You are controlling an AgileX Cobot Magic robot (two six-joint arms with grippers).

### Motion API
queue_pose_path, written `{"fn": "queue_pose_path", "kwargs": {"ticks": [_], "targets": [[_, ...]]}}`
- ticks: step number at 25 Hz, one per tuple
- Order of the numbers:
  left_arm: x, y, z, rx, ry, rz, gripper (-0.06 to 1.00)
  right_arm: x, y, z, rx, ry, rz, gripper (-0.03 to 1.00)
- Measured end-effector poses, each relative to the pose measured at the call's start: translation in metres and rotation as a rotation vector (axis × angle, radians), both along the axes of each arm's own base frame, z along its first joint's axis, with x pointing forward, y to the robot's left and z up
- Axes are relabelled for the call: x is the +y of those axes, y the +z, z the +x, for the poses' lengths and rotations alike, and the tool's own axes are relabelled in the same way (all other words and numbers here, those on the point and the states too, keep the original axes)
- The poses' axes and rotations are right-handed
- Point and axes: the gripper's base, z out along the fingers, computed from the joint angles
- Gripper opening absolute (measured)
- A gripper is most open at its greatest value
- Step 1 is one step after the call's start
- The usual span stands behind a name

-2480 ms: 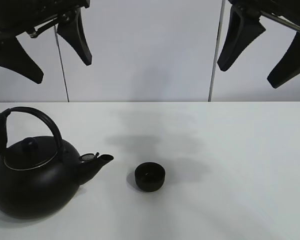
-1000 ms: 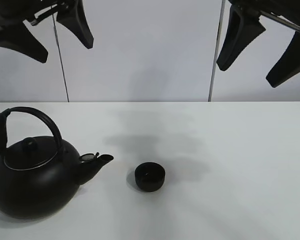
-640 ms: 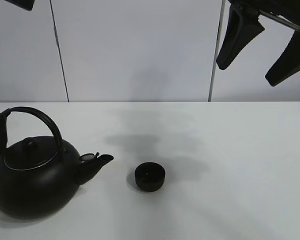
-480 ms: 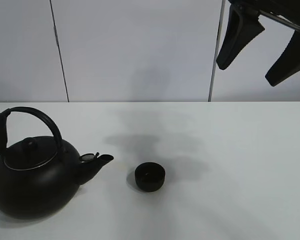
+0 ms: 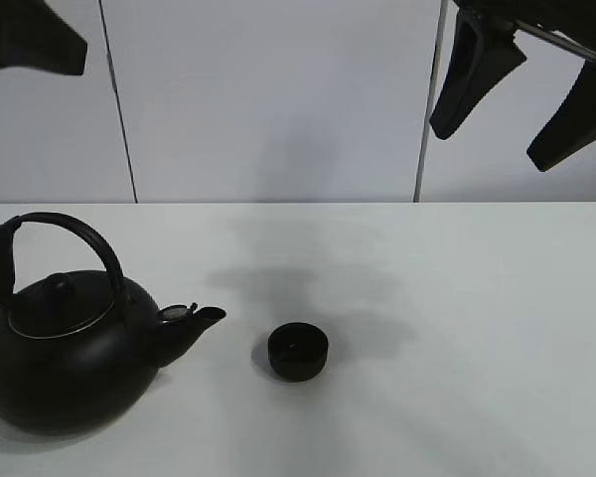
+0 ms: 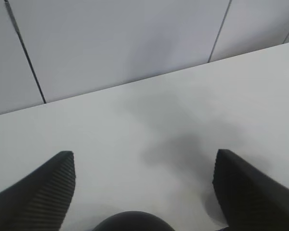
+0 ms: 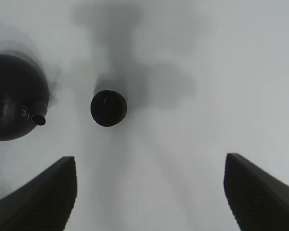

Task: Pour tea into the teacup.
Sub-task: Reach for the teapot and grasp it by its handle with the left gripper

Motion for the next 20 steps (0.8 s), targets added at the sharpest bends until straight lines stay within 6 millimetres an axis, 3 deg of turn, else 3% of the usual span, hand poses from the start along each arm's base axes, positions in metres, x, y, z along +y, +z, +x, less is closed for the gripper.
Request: {"fn": "queue_pose_path", "kwargs": {"ticks": [9,20], "targets": [[0.021,-0.058,-0.025,-0.129,0.073,0.020,0.57,0.000,0.000,0.000,-0.004,0.014,-0.006,0.58],[0.039,-0.096,-0.051,-0.218,0.112,0.045,0.57,0.000,0.000,0.000,-0.005,0.015,-0.006,0.58]]}}
